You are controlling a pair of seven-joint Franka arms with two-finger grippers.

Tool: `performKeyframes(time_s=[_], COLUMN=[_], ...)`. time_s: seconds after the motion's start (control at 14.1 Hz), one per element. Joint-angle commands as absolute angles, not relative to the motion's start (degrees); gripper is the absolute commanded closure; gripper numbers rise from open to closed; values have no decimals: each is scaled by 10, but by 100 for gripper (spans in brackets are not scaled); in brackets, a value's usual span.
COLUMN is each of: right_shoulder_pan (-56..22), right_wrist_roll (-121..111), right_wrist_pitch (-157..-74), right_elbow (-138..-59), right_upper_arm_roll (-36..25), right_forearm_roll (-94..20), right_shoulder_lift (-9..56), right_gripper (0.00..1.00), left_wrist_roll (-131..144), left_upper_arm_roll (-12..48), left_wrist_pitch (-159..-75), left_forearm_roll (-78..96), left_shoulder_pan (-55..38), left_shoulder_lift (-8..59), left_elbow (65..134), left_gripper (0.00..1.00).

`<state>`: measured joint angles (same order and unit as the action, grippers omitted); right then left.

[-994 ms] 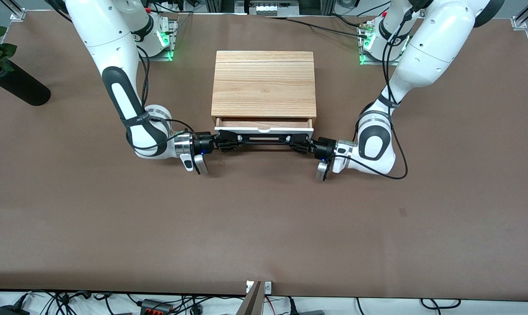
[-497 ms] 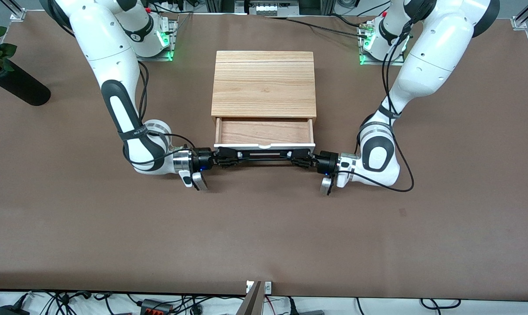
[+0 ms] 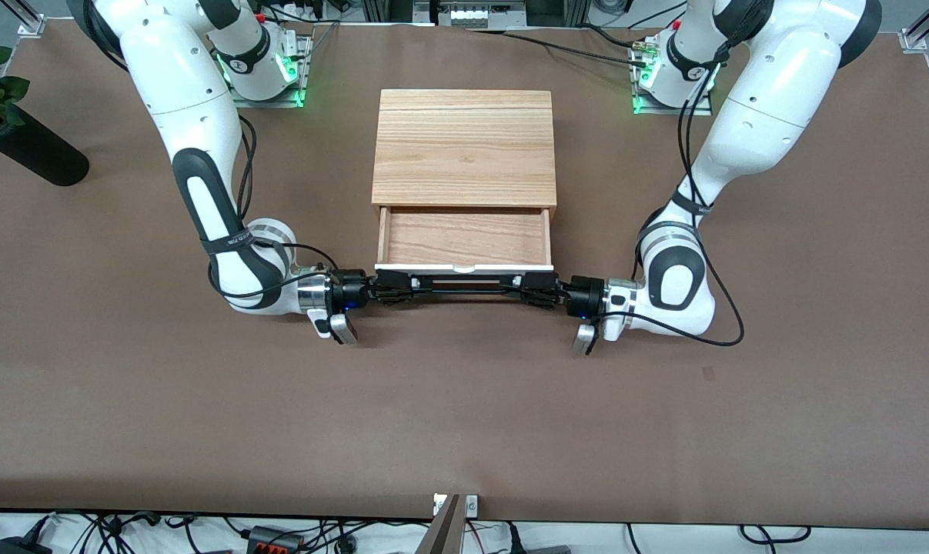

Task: Pull top drawer with both arms simultaneously
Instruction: 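Pull the handle outward with both grippers to slide the drawer open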

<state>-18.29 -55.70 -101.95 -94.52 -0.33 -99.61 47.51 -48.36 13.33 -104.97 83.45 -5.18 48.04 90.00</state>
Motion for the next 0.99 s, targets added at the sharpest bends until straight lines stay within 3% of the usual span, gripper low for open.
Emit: performKeyframes(time_s=[0.0,0.35,0.57,0.92], right_shoulder_pan=[-181,-180,-180,-190], right_wrist_roll=[-553,-550,-548,-541], right_wrist_pitch=[-1021,-1020,-1020,-1025], right_elbow=[-933,-933,-932,-916], right_upper_arm_roll=[-2,-4,-6,-47], right_forearm_roll=[-984,-983,-982,-870], right_shoulder_lift=[482,479,477,455], right_gripper=[0,0,0,0], left_wrist_roll=[-482,-485,-483,-483], left_upper_arm_roll=[133,120,110,91], left_wrist_pitch=[-1040,-1048,-1051,-1051], left_forearm_roll=[853,850,783,746], left_shoulder_pan=[-51,-52,-54,-53], left_shoulder_lift=[477,475,474,468], left_elbow=[894,893,851,840], left_gripper=[33,25,25,23])
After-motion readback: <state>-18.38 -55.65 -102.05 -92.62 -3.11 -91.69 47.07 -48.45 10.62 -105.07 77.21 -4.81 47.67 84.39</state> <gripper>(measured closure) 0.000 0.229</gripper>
